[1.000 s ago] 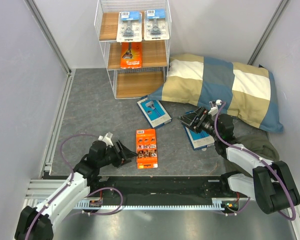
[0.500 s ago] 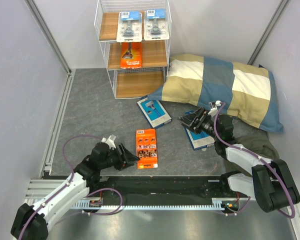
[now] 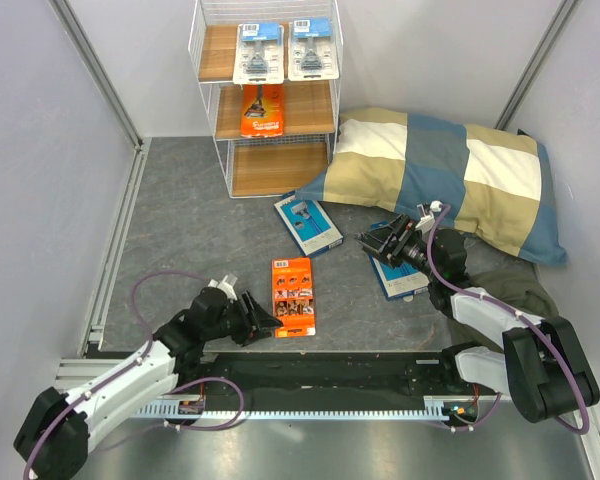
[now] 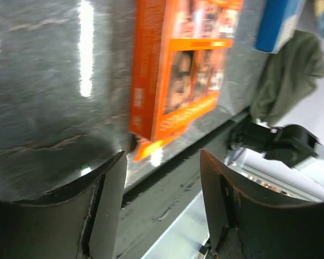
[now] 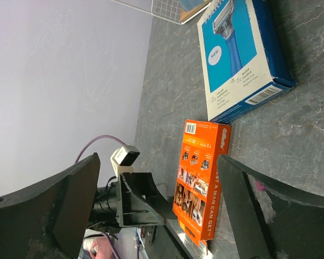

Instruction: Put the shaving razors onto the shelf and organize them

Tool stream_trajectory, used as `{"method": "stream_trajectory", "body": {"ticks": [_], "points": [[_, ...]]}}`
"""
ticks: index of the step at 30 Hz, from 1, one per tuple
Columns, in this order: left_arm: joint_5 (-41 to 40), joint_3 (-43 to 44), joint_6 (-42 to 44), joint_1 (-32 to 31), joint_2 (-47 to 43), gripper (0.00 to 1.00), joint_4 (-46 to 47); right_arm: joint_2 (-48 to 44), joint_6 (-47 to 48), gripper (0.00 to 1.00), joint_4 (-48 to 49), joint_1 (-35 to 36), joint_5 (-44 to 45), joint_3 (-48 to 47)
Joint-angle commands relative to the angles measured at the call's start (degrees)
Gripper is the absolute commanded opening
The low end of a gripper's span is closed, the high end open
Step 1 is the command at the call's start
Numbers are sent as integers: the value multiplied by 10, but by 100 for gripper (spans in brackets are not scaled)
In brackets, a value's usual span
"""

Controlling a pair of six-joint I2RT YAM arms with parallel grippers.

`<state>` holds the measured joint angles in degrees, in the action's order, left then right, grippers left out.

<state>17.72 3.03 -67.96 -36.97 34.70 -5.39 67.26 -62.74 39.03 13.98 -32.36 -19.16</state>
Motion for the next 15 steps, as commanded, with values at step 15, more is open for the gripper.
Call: {"method": "stream_trajectory", "body": {"ticks": [15], "points": [[-33,-94,17,-30,86,56,199,9,6,98,24,-3,-11,-4]]}}
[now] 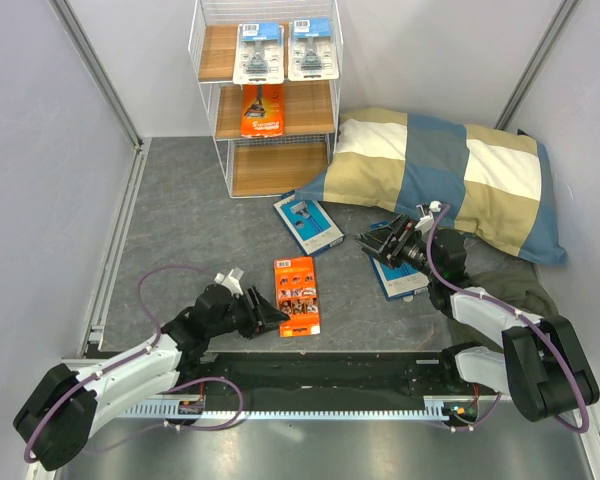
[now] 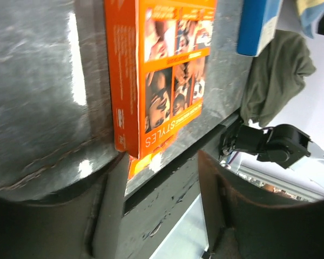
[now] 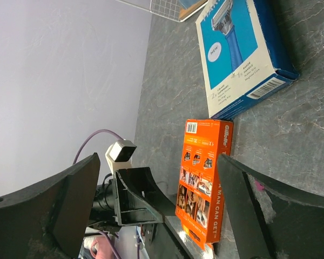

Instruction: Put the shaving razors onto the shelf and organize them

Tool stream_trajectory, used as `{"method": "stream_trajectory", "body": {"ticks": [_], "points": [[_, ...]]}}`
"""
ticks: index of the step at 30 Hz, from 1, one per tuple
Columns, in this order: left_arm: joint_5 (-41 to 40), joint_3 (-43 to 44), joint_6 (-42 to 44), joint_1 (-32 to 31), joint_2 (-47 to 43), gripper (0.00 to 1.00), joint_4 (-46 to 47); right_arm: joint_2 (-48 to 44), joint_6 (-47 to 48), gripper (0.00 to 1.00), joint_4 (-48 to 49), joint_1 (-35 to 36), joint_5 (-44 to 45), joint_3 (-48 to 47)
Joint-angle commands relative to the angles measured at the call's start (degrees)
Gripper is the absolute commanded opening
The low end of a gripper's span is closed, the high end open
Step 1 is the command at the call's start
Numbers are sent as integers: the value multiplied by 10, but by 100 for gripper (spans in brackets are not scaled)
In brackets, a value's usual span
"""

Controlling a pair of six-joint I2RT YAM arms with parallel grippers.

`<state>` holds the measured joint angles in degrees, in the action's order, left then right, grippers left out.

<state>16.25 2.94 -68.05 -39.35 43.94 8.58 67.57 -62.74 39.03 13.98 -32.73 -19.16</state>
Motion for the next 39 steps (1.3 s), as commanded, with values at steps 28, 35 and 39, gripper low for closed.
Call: {"method": "stream_trajectory", "body": {"ticks": [28,35,39], "points": [[-124,12,6,-10,43,67,-48,226,180,98,-142,163,-8,-92],[-129,70,35,-9,192,78,20,321,178,97,-109,215,14,-103],[-74,94,41,-11,336,78,123,395,150,96,-44,241,8,-106]]}}
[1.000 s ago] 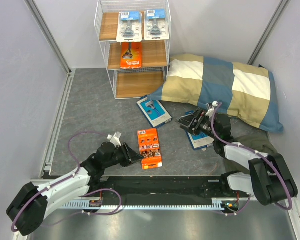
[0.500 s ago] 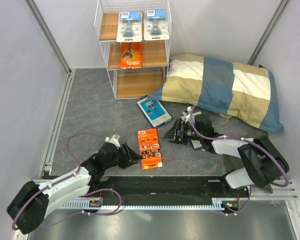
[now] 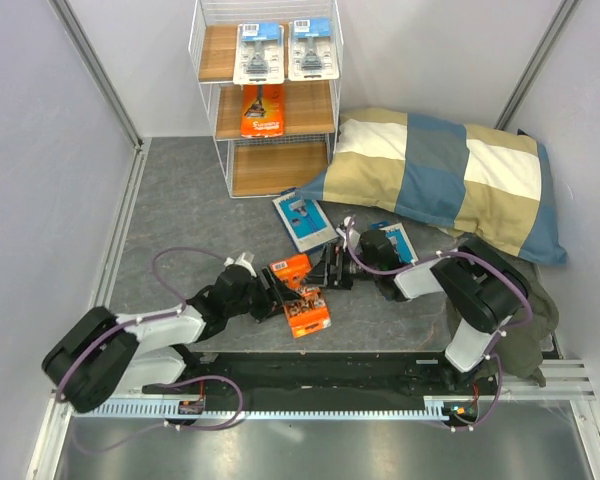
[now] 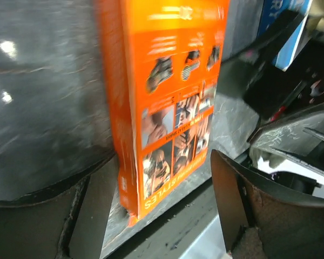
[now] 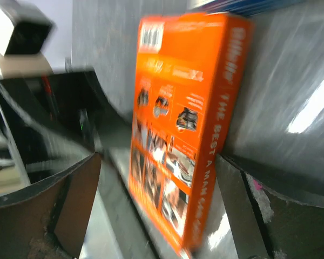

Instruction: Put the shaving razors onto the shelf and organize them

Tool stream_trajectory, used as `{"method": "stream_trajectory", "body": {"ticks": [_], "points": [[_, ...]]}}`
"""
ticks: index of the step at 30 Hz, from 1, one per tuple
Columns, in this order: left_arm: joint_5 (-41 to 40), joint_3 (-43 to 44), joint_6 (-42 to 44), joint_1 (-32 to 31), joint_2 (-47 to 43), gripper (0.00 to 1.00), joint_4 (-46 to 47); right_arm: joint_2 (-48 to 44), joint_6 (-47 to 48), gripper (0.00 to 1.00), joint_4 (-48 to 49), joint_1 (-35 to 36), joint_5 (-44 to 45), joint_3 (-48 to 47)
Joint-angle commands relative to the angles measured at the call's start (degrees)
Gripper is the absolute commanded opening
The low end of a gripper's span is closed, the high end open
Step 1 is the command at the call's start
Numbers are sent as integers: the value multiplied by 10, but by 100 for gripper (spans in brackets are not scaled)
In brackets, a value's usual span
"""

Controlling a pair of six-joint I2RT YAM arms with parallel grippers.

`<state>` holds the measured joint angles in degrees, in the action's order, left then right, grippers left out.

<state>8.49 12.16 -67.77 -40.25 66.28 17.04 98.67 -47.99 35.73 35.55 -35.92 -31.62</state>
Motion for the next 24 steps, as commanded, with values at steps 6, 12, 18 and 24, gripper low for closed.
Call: {"method": "stream_trajectory", "body": {"ticks": [6,12,18,24], "points": [[20,-21,11,-20,187,73,227,171,-122,91,260,34,-10,76],[-24,-43,-7,-33,119,70,201,199,-157,81,331,34,-48,99],[-51,-57,-23,-40,18,70,87,87,-10,82,14,39,-1,78],[-42,-59,-28,-63,-71,70,17,27,70,84,-155,58,0,64]]}}
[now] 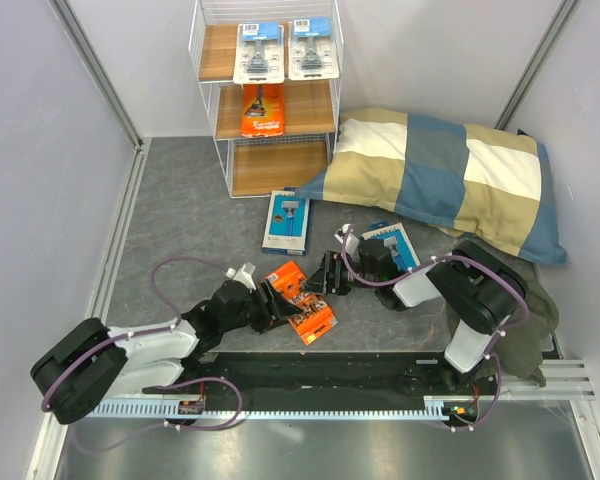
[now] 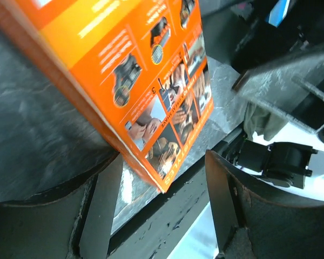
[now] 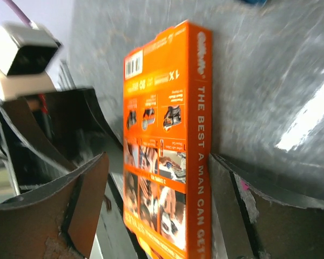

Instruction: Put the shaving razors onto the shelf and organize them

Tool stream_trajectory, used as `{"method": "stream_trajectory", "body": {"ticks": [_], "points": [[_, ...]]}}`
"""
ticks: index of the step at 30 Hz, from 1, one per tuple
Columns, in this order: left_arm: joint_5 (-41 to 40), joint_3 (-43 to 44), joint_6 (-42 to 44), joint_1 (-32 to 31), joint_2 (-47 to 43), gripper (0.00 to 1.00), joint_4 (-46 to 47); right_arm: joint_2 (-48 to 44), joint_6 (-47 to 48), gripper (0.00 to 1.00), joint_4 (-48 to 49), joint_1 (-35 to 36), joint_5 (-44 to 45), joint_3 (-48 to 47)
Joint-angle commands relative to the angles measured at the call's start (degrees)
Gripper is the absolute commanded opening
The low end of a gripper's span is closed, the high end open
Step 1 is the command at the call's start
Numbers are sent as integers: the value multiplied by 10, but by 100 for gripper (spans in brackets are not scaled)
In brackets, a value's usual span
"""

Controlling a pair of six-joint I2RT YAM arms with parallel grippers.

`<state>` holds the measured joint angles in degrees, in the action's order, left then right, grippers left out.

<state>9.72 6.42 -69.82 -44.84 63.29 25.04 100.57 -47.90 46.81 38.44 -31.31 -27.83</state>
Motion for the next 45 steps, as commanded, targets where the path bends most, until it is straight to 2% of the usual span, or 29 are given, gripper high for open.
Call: {"method": "stream_trajectory", "body": {"ticks": [1,4,9,14,19,24,30,31,37,40,41,43,45], "points": [[-53,-1,-9,-25,-48,70,-67,5,68,84,-265,31,-51,30],[-58,16,-21,-71,-64,70,-92,-8,49,84,-252,47,-58,49],[-108,61,-55,-174,-78,70,-141,-59,16,84,-255,73,-71,67],[-160,76,-101,-233,-112,70,-206,-135,17,84,-322,93,-65,78],[-180,48,-145,-250,-122,72,-238,-162,46,85,-379,95,-52,95],[-189,25,-167,-253,-79,74,-234,-144,52,85,-366,95,-52,110],[-187,7,-163,-262,29,73,-140,-129,55,85,-356,95,-54,110],[-184,2,-151,-262,37,72,-97,-129,56,85,-357,95,-53,110],[-219,-10,-114,-271,5,57,-68,-136,57,85,-351,95,-57,115],[-253,-25,-102,-295,-49,33,-59,-146,60,85,-357,94,-53,112],[-259,-26,-96,-297,-62,21,-60,-151,61,85,-366,94,-50,110],[-269,-23,-80,-299,-93,15,-73,-166,63,86,-374,94,-39,100],[-283,-12,-74,-299,-139,15,-121,-186,64,86,-388,92,-28,86]]}}
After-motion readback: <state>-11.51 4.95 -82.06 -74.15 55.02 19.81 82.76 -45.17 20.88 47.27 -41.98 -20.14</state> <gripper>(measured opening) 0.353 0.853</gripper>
